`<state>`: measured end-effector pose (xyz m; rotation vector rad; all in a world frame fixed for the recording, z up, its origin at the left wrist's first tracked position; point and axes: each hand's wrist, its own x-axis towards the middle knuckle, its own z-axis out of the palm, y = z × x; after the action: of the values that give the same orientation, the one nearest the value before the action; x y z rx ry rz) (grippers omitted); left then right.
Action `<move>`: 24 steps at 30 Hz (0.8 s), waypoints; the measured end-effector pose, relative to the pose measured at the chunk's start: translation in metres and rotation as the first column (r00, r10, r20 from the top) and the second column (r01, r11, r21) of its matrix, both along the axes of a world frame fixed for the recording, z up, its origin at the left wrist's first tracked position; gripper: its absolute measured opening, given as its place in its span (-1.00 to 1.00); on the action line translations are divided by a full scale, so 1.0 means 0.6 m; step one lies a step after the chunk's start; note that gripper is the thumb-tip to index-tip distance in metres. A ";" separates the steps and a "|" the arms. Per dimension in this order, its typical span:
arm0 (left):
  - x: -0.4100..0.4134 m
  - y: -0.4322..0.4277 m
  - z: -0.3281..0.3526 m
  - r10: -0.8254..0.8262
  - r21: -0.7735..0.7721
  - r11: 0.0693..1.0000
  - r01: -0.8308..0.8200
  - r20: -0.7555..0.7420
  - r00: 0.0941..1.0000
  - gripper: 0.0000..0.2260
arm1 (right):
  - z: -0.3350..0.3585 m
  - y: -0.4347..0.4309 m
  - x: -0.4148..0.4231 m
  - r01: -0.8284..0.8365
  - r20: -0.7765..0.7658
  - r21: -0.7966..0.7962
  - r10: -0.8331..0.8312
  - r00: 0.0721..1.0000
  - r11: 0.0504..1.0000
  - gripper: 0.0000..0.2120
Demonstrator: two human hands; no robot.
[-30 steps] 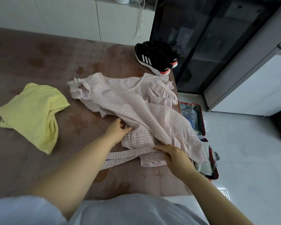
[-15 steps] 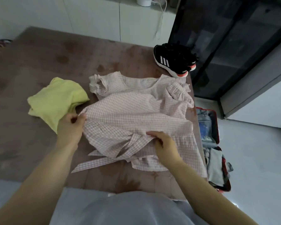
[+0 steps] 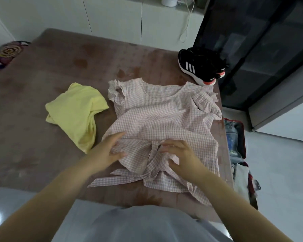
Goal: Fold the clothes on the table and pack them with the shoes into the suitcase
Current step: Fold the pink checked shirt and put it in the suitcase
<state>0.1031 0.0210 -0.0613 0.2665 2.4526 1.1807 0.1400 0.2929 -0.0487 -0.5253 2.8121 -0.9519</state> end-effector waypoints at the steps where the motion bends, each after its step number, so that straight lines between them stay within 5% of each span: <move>1: 0.006 0.005 -0.012 -0.070 -0.011 0.997 0.070 -0.014 0.997 -0.44 | -0.008 -0.011 0.000 -0.048 -0.029 0.034 0.049 0.998 0.998 -0.66; 6: 0.022 0.025 -0.039 -0.272 -0.211 0.951 0.226 -0.226 0.935 -0.43 | -0.050 -0.038 -0.023 -0.274 -0.122 0.424 0.355 0.927 0.863 -0.80; 10: 0.019 0.028 -0.055 -0.313 -0.370 0.911 0.181 -0.338 0.888 -0.58 | -0.048 -0.035 -0.031 -0.281 -0.088 0.537 0.385 0.919 0.795 -0.83; 14: -0.006 0.021 -0.055 -0.283 -0.354 0.925 0.142 -0.388 0.877 -0.74 | -0.007 -0.022 -0.041 -0.173 -0.023 0.147 0.178 0.984 0.974 -0.93; 17: -0.022 0.020 -0.042 -0.378 -0.470 0.850 0.237 -0.230 0.897 -0.77 | 0.039 -0.007 -0.046 0.049 0.280 -0.208 0.012 0.960 0.977 -0.95; 19: -0.030 0.017 -0.039 -0.446 -0.508 0.797 0.327 -0.130 0.886 -0.80 | 0.061 -0.002 -0.053 0.285 0.425 -0.463 -0.072 0.902 0.839 -0.90; 21: -0.033 0.010 -0.037 -0.487 -0.497 0.778 0.384 -0.091 0.868 -0.82 | 0.059 0.010 -0.071 0.551 0.526 -0.593 -0.236 0.817 0.587 -0.85; 23: -0.031 0.000 -0.033 -0.520 -0.455 0.773 0.442 -0.057 0.852 -0.83 | 0.042 0.030 -0.098 0.728 0.606 -0.557 -0.404 0.685 0.400 -0.79; 24: -0.030 -0.006 -0.029 -0.538 -0.406 0.776 0.482 -0.028 0.843 -0.74 | 0.030 0.042 -0.111 0.791 0.619 -0.465 -0.493 0.611 0.397 -0.78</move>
<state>0.0849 0.0174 -0.0788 0.8631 2.4281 0.4442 0.0733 0.3181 -0.0307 0.8080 2.1186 -2.0493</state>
